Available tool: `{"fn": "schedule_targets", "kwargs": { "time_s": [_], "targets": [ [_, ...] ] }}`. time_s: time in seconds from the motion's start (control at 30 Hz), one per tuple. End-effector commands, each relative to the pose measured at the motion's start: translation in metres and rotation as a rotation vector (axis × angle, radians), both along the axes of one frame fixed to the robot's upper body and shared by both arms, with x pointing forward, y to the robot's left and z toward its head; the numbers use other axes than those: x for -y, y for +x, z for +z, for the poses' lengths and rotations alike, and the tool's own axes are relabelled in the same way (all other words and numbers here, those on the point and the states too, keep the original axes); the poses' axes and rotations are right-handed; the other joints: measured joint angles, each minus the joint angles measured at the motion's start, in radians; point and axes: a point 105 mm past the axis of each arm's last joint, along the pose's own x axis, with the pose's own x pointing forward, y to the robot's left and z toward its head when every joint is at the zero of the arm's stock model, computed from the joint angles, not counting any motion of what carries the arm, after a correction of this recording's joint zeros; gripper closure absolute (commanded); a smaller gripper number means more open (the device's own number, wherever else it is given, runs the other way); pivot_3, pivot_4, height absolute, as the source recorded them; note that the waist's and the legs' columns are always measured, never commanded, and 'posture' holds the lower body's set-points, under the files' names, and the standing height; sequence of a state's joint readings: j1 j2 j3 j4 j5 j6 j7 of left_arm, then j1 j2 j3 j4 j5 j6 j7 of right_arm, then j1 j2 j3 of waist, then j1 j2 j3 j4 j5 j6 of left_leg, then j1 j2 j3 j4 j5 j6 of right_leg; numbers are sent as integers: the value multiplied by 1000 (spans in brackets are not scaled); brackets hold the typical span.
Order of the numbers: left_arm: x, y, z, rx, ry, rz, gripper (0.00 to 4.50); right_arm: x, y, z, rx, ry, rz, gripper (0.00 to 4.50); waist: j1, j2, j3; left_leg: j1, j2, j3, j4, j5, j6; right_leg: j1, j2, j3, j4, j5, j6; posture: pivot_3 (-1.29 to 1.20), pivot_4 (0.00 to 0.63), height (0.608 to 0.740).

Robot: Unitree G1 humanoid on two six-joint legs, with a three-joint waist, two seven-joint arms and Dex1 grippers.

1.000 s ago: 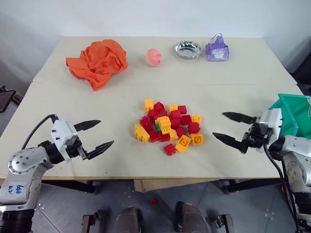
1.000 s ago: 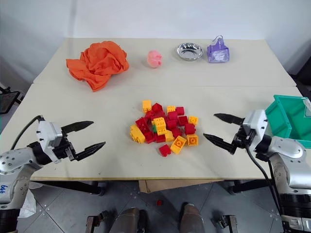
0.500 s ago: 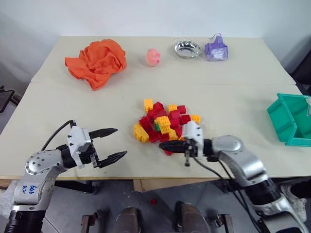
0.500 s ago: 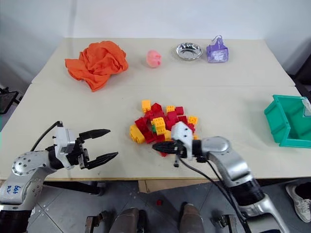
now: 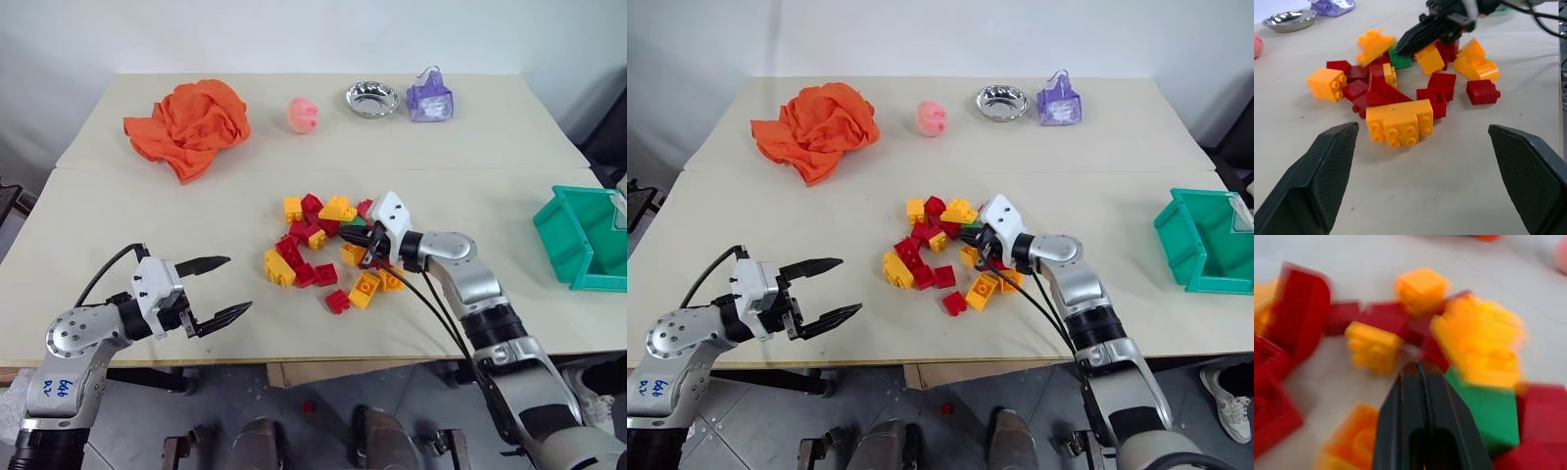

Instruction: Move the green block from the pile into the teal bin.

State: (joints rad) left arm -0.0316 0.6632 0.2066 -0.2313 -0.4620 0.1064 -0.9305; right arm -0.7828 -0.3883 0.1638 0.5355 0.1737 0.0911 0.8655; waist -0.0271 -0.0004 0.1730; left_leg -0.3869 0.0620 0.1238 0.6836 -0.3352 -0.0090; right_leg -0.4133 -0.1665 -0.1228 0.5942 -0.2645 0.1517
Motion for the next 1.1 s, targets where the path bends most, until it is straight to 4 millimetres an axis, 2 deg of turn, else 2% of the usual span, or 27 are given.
{"fn": "schedule_targets", "kwargs": {
  "time_s": [0.03, 0.1, 0.23, 0.33, 0.4, 0.47, 0.6, 0.7, 0.8, 0.87, 0.97, 1.1],
  "targets": [
    [6, -1, 8, 48, 5, -20, 0, 11, 3, -5, 3, -38, -1, 4487, -2, 0, 0, 0, 0, 0, 0, 0, 0, 0, 0, 0, 0, 0, 0, 0, 150, 740],
    [7, 0, 7, 48, 5, -22, 0, 9, 0, -4, 1, -43, 30, 4487, -2, 0, 0, 0, 0, 0, 0, 0, 0, 0, 0, 0, 0, 0, 0, 0, 150, 740],
    [6, 1, 7, 47, 2, -20, 0, 11, -22, -5, 2, -116, 156, 4487, 2, 0, 0, 0, 0, 0, 0, 0, 0, 0, 0, 0, 0, 0, 0, 0, 150, 740],
    [4, -1, 6, 40, 1, -12, 0, 24, -35, -4, -24, -134, 178, 4487, 1, 0, 0, 0, 0, 0, 0, 0, 0, 0, 0, 0, -1, 0, 0, 0, 150, 740],
    [2, -1, 3, 32, 0, -7, 0, 44, -46, 0, -19, -143, 189, 4487, 0, 0, 0, 0, 0, 0, 0, 0, 0, 0, 0, 0, -1, 0, 0, 0, 150, 740],
    [1, -2, 2, 29, 1, -8, 0, 57, -52, 4, -11, -133, 186, 4487, 2, 0, 0, 0, 0, 0, 0, 0, 0, 0, 0, 0, -1, 0, 0, 0, 150, 740],
    [-1, -1, 1, 23, -17, -6, 0, 98, -57, 22, 9, -41, 74, 4487, 1, 0, 0, 0, 0, 0, 0, 0, 0, 0, 0, 0, -1, 0, 0, 0, 150, 740],
    [-3, 2, -1, 21, -20, -2, 0, 122, -62, 24, 26, -39, 25, 4487, 1, 0, 0, 0, 0, 0, 0, 0, 0, 0, 0, 0, -2, 0, 0, 0, 150, 740],
    [-5, 6, -1, 35, -30, 16, 0, 167, -62, 6, -107, -92, -166, 3883, 3, 0, 0, 0, 0, 0, 0, 0, 0, 0, 0, 0, -1, 0, 0, 0, 150, 740],
    [-6, 6, -1, 36, -31, 16, 0, 173, -64, 8, -108, -88, -192, 3208, 4, 0, 0, 0, 0, 0, 0, 0, 0, 0, 0, 0, -2, 0, 0, 0, 150, 740],
    [-5, 6, -1, 36, -34, 13, 0, 166, -64, 16, -85, -75, -181, 2195, -3, 0, 0, 0, 0, 1, 0, 0, 0, 0, 0, 0, -1, 0, 0, 0, 150, 740],
    [-4, 9, -1, 35, -39, 11, 0, 121, -60, 36, -62, 2, -88, 752, -6, 0, 0, 1, 1, 1, 0, 0, 0, 0, 1, 1, -1, 0, 0, 0, 150, 740]
  ]
}}
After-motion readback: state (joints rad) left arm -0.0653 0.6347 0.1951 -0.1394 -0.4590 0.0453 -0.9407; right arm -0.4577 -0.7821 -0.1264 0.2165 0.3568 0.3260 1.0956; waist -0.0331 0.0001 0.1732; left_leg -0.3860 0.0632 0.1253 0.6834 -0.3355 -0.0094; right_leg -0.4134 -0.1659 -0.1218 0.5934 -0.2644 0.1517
